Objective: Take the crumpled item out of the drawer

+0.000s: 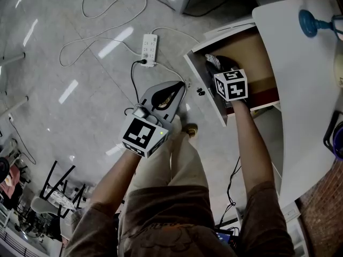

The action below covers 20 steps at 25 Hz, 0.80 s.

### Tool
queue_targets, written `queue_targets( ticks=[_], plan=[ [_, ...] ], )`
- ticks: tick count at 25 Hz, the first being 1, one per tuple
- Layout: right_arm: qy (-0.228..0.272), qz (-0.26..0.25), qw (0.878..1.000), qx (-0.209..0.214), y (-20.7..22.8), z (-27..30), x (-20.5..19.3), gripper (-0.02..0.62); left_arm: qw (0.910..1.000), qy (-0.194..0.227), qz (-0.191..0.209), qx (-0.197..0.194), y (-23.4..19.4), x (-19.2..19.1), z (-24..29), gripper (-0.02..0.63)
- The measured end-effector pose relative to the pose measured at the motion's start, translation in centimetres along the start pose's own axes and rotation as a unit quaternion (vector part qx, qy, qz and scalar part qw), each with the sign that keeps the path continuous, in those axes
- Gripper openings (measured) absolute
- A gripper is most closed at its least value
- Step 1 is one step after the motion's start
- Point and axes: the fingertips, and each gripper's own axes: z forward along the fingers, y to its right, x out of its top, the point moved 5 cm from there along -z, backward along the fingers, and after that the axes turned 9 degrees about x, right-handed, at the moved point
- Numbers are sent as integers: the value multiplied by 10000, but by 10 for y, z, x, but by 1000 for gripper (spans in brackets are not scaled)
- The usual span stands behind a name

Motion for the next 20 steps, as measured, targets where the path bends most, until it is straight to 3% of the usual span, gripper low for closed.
queue_targets(
  ticks=[8, 20],
  plan=[
    [-89, -247, 9997, 15, -4, -2, 1, 122, 10000, 0, 39, -69, 10, -2, -1, 6],
    [333, -344, 9985, -262, -15, -54, 29, 92, 9997, 151, 141, -105, 31, 21, -22, 6]
  ],
)
